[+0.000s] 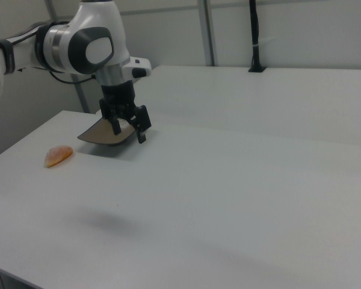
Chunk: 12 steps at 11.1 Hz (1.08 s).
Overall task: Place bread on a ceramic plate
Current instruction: 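Move the open gripper over the orange bread roll beside the plate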
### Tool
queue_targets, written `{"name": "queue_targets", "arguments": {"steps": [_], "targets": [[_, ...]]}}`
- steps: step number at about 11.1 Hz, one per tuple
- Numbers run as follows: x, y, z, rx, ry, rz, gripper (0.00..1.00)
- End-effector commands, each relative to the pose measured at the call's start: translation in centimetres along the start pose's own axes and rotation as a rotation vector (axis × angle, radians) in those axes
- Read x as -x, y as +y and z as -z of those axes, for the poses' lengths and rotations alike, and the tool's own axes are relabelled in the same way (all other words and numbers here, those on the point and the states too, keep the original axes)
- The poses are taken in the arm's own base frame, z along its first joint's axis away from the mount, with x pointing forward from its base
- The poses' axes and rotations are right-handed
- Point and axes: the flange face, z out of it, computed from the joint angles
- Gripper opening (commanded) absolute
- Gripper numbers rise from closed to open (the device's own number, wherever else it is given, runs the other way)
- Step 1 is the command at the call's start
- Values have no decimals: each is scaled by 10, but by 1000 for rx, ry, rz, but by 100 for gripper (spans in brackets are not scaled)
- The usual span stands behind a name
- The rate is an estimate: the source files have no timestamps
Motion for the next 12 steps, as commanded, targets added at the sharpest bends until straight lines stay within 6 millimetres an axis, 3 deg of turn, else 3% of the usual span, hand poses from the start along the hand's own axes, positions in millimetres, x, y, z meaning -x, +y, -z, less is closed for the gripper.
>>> {"name": "queue_targets", "arguments": {"steps": [1,2,4,8,11,12], "targets": [[-7,-61,-11,-35,26,7,100],[-7,-92,-2,-47,61,-4,100],[-12,-160,-7,-64,69,-33,100],[-19,-286,-48,-153,170,-156,100],[-3,-363,-84,-223,243,-115,100],[0,-378,-103,-222,245,-97,100]]}}
